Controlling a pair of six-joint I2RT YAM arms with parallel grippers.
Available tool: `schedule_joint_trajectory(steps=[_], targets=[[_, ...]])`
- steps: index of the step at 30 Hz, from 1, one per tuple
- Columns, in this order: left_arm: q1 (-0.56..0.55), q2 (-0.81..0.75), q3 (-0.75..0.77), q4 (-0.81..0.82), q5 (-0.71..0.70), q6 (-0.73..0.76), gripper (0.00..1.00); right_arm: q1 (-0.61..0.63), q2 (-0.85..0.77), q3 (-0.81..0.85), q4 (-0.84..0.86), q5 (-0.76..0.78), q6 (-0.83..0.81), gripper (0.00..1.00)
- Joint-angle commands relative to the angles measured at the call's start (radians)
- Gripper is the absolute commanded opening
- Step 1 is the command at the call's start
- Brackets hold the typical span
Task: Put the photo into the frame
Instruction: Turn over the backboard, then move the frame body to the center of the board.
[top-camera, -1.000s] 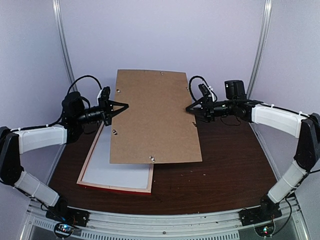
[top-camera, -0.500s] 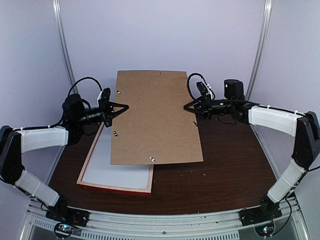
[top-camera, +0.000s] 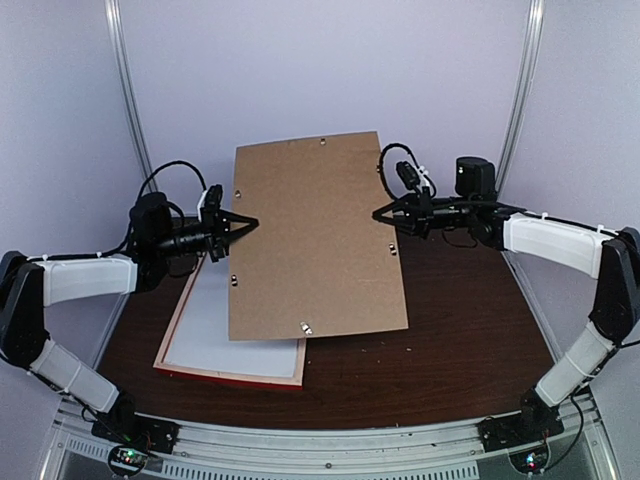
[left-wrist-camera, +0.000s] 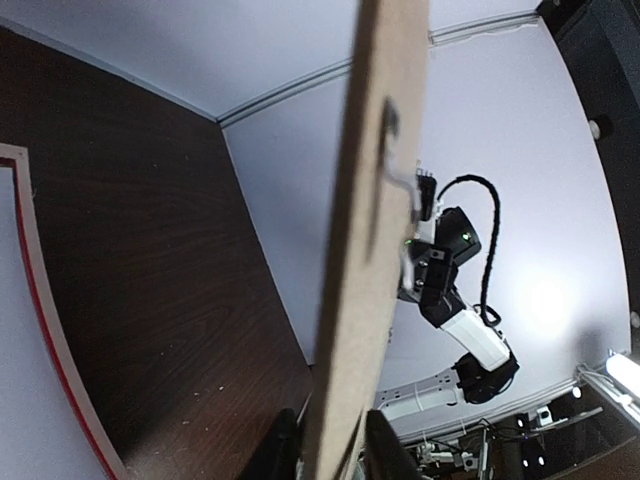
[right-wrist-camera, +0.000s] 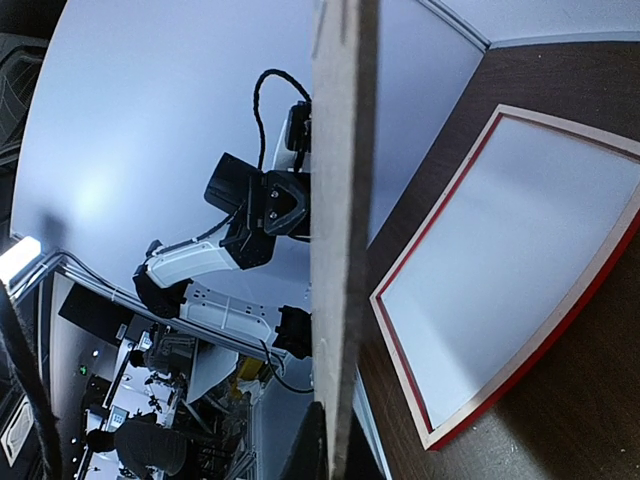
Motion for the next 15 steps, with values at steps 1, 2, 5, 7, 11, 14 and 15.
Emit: schedule_joint_trajectory(steps=[1,2,5,7,11,14,15], targets=[[0.013,-0.007,0.020,-0.066,-0.022,0.055,0.34,-0.016,-0.059,-0.016,0.033,0.033,-0.009,0.00],[0.012,-0.006,0.024,-0.089,-0.023,0.067,0.40,-0.015,-0.066,-0.017,0.040,0.034,-0.001,0.00],[0.019,-0.011,0.044,-0.208,-0.036,0.130,0.57,-0.018,-0.087,-0.018,0.040,0.045,0.011,0.00],[0.037,-0.028,0.062,-0.336,-0.068,0.209,0.63,-0.022,-0.101,-0.017,0.027,0.058,0.013,0.00],[0.085,-0.114,0.124,-0.751,-0.259,0.504,0.73,-0.045,-0.131,-0.017,-0.021,0.080,0.007,0.00],[0.098,-0.160,0.189,-1.014,-0.500,0.695,0.81,-0.067,-0.151,-0.024,-0.054,0.096,0.004,0.00],[0.100,-0.167,0.205,-1.073,-0.573,0.742,0.84,-0.073,-0.155,-0.027,-0.058,0.098,0.006,0.00]])
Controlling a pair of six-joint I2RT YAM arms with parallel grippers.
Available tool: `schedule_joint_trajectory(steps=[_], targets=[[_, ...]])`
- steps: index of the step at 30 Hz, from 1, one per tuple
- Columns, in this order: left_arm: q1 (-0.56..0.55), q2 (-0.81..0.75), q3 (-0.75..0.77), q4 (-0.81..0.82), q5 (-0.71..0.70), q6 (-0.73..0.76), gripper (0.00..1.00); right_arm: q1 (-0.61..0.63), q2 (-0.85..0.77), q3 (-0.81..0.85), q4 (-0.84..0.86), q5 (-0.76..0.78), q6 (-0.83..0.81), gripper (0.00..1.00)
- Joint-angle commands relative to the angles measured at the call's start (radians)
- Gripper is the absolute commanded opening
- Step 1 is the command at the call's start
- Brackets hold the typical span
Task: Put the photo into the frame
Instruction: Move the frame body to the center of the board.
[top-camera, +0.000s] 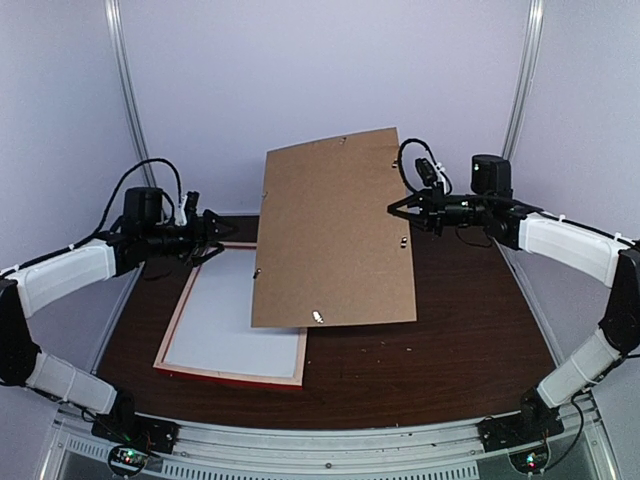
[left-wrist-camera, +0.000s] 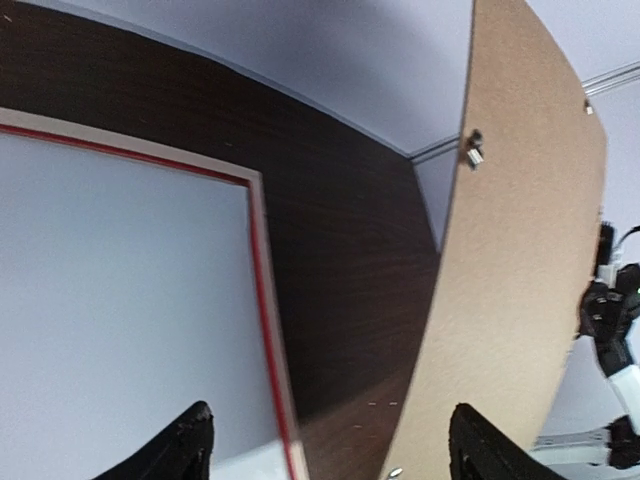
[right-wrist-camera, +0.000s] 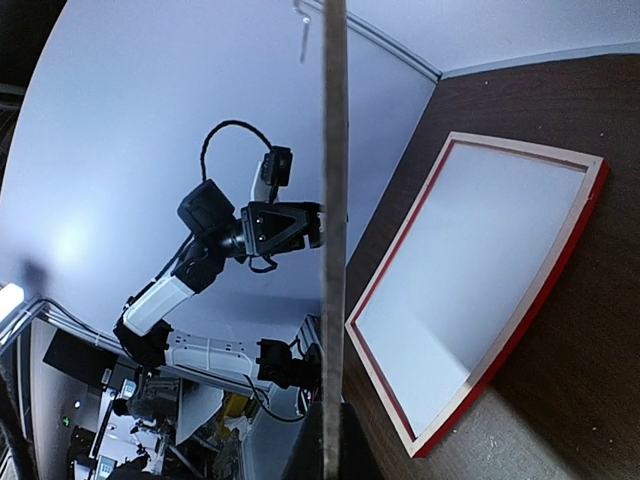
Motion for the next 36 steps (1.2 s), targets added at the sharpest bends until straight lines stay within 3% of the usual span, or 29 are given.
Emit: schedule_joint_trajectory(steps=[1,7,15,29,36], targets=[[0.019,-0.067,0.103,-0.420,-0.369,0.350,0.86,-0.031,-0.072,-0.004,0.018,0.025,0.000,0.00],[0.035,0.012,0.167,-0.594,-0.659,0.453,0.94,-0.049,-0.081,-0.017,0.018,0.038,0.007,0.00],[0.092,0.175,0.183,-0.607,-0.755,0.447,0.98,-0.057,-0.071,-0.029,0.052,0.030,0.022,0.00],[0.197,0.489,0.285,-0.521,-0.499,0.451,0.98,-0.072,-0.043,-0.066,0.105,0.008,0.038,0.00],[0.201,0.533,0.258,-0.459,-0.355,0.433,0.98,-0.081,-0.048,-0.068,0.071,0.018,0.013,0.00]])
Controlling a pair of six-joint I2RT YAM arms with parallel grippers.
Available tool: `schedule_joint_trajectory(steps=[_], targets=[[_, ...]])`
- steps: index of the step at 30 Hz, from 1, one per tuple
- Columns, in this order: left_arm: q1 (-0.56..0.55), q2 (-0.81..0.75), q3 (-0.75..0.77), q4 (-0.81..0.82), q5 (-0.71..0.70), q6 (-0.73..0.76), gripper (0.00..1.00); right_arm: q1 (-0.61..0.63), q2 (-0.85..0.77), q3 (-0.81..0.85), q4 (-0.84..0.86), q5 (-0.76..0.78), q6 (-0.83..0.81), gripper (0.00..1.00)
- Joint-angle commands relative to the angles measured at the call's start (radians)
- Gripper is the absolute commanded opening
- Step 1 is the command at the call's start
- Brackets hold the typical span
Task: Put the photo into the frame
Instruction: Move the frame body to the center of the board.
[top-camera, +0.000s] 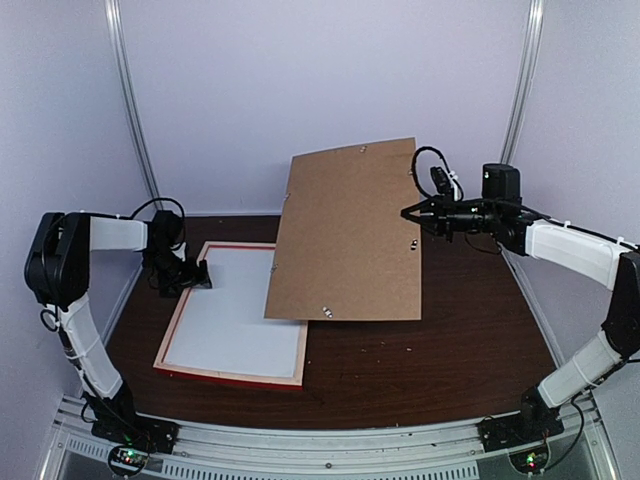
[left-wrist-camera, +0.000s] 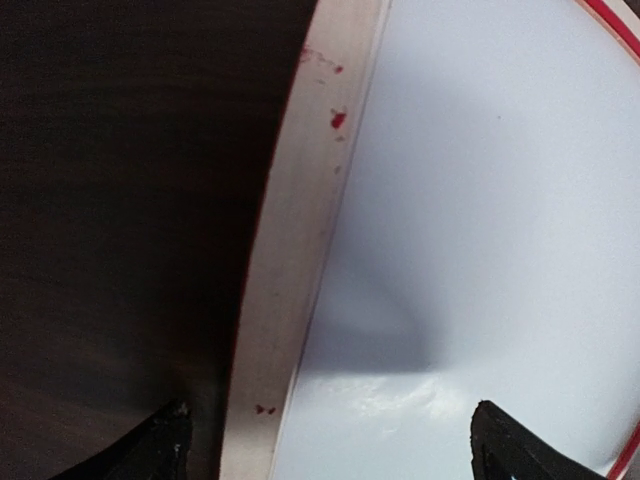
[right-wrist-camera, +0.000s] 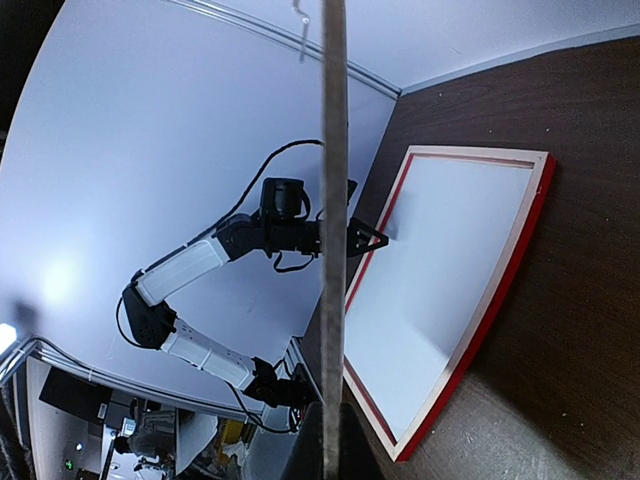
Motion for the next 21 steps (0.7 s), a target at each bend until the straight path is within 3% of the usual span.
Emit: schedule_joint_trajectory(steps=[1,5,11,21], targets=[[0.009,0.015,-0.010,0.074,0.133,-0.007,0.98,-0.007,-0.012,0.009,0.058,-0.016,-0.015,0.00],[0.004,0.002,-0.076,0.153,0.234,-0.058,0.97,-0.014,-0.014,0.011,0.044,-0.010,-0.018,0.00],[-0.042,-0.070,-0.196,0.244,0.276,-0.122,0.97,-0.029,-0.032,0.013,-0.043,0.034,-0.063,0.00],[-0.212,-0.103,-0.254,0.359,0.305,-0.248,0.97,-0.070,-0.047,0.061,-0.271,0.116,-0.167,0.00]])
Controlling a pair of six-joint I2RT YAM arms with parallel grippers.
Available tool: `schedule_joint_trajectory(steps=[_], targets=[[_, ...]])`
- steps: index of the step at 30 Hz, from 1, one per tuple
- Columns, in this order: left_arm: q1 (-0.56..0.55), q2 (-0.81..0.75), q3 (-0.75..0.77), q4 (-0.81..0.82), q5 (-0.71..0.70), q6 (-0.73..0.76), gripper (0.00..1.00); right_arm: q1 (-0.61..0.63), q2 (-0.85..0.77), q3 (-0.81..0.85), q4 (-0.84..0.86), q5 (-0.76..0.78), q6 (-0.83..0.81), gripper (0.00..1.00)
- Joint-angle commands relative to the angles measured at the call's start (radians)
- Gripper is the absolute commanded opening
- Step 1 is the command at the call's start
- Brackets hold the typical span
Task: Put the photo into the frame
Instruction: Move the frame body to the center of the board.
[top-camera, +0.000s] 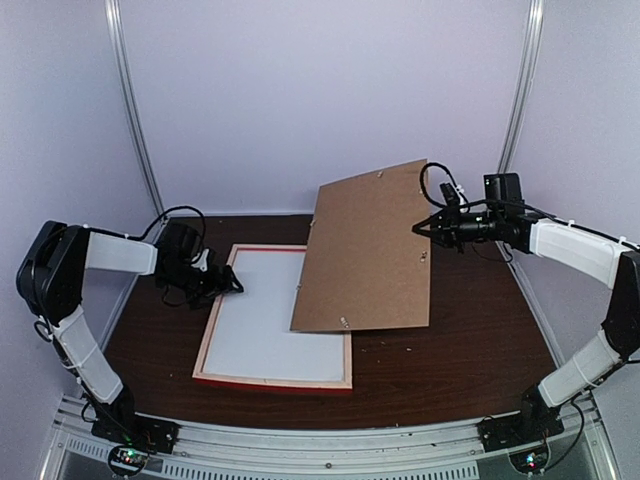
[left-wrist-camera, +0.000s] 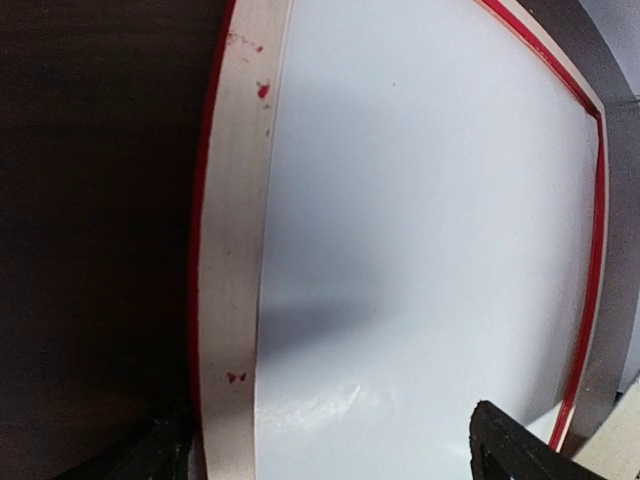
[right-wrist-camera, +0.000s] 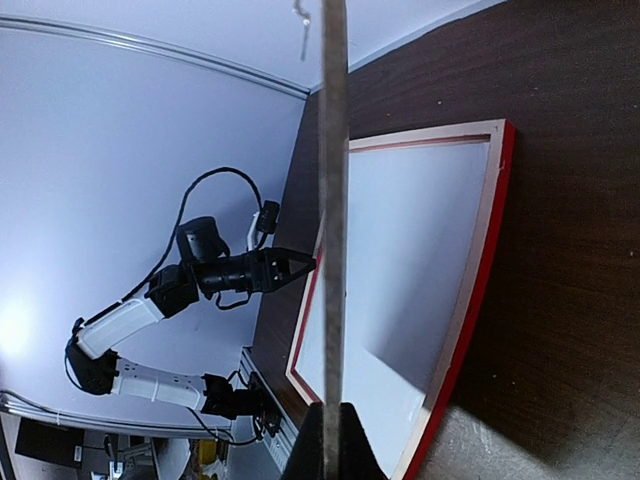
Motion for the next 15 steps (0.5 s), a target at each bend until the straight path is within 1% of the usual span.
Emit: schedule_joint_trajectory(steps=[1,6,10,15], targets=[[-0.084,0.008,-0.026,0.052,0.065,-0.106,0.97,-0.021,-0.047,0.060,-0.054,0.029,-0.059,0.00],[-0.161,0.004,-0.038,0.111,0.091,-0.180,0.96,-0.024,-0.043,0.072,-0.114,0.043,-0.084,0.00],[-0.179,-0.004,-0.051,0.155,0.135,-0.202,0.96,-0.021,-0.037,0.073,-0.117,0.031,-0.074,0.00],[-0.177,-0.032,0.006,0.070,0.099,-0.130,0.97,0.012,-0.019,0.061,-0.052,-0.001,-0.018,0.00]])
